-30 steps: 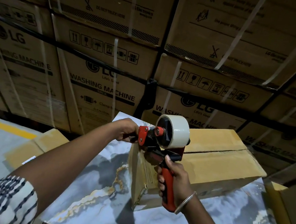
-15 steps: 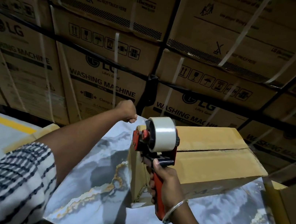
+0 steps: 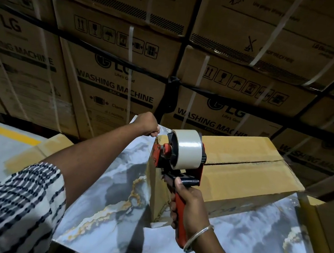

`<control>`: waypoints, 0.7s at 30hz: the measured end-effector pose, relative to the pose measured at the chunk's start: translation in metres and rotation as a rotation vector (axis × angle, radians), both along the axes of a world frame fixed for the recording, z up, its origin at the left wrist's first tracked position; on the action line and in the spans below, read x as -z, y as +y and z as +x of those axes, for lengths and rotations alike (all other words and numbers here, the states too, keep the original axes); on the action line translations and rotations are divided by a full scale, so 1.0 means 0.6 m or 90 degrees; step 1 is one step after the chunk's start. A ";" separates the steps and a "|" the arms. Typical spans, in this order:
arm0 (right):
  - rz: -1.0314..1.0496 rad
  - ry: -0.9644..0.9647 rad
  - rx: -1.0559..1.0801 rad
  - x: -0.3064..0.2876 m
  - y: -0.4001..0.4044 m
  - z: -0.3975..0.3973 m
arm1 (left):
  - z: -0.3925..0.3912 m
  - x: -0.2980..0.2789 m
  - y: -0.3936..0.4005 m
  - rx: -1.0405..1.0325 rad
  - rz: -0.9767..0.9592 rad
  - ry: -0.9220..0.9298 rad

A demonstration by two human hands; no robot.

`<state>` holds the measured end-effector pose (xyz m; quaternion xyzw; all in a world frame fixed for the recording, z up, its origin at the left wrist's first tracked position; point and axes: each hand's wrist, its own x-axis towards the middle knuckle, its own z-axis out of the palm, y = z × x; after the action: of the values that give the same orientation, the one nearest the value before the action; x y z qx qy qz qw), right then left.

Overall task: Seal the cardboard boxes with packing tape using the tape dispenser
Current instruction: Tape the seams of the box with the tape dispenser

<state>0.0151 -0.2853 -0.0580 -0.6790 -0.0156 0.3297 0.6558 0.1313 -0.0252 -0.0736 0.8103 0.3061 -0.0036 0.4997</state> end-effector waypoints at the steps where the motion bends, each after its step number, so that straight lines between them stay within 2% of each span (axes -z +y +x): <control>1: 0.001 0.006 0.004 0.003 0.000 0.001 | -0.001 0.003 -0.001 0.007 0.002 0.000; 12: -0.027 0.021 0.011 0.013 0.002 0.008 | -0.006 0.018 -0.022 -0.027 0.090 0.062; 17: -0.026 0.017 0.007 0.019 0.002 0.011 | -0.016 0.016 -0.016 0.050 0.173 0.054; 21: -0.010 0.013 0.003 0.024 0.001 0.013 | -0.020 0.030 -0.004 0.044 0.199 -0.064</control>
<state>0.0228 -0.2847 -0.0723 -0.6806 -0.0050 0.3350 0.6515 0.1193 -0.0275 -0.0918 0.8874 0.2493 0.0670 0.3819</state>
